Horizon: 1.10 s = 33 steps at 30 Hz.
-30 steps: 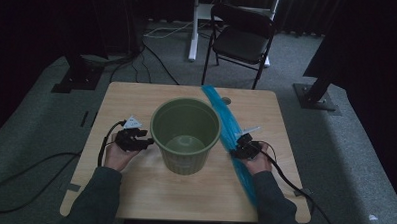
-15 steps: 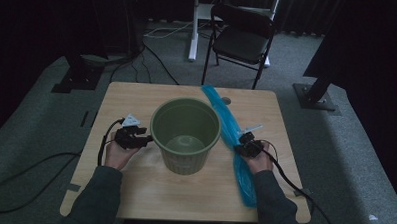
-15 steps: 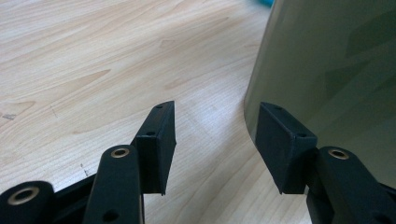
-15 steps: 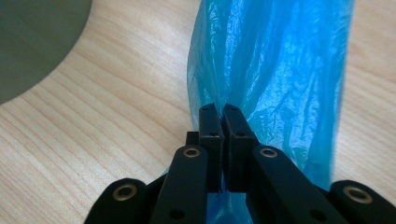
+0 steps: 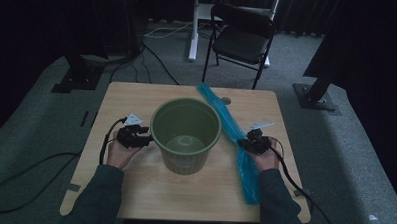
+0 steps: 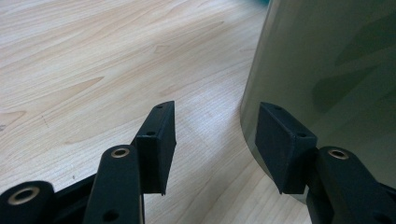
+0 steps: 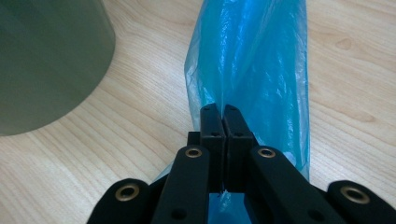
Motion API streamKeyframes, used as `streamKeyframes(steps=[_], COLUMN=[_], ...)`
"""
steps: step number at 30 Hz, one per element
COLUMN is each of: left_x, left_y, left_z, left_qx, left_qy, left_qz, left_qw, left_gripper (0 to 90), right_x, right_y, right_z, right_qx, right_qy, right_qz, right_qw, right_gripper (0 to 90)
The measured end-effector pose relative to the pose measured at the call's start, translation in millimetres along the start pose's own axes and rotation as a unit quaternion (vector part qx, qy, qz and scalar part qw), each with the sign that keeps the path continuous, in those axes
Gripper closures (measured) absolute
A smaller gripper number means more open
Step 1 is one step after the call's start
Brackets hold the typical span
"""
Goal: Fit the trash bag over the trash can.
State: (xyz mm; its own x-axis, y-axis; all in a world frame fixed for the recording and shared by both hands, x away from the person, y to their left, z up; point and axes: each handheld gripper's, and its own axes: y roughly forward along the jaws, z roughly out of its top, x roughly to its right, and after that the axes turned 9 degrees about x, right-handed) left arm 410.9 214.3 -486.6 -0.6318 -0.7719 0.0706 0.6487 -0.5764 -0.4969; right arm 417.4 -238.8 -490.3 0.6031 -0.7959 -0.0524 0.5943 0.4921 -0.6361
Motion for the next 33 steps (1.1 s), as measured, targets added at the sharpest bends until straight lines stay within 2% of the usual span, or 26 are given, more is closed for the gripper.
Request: streamKeyframes(steps=[3,6,12,22,33], left_x=[-1.0,-1.2,5.9,10.0,19.8], left_y=[3.4,7.5,8.9,10.2,11.6], left_z=[0.7,1.5,4.6,4.9,5.1], left_qx=[-0.003,-0.003,0.001,-0.002,-0.002], left_qy=[0.002,0.002,0.017,0.028,0.044], left_qz=[0.000,-0.004,-0.015,-0.020,-0.035], left_qw=[1.0000,1.0000,0.9997,0.9994,0.9984], left_gripper=[48.0,48.0,48.8,49.5,50.0], right_x=[-0.7,-3.4,-9.1,-7.7,-11.6], right_y=[-4.1,-7.5,-13.4,-26.9,-43.3], right_z=[3.4,7.9,16.7,31.4,55.6], right_qx=[0.003,0.008,0.017,0.042,0.062], right_qy=[-0.001,-0.013,-0.029,-0.031,-0.068], right_qz=[0.000,0.006,0.014,0.018,0.032], right_qw=[1.0000,0.9999,0.9993,0.9985,0.9952], right_gripper=[89.0,88.9,89.0,88.9,88.8])
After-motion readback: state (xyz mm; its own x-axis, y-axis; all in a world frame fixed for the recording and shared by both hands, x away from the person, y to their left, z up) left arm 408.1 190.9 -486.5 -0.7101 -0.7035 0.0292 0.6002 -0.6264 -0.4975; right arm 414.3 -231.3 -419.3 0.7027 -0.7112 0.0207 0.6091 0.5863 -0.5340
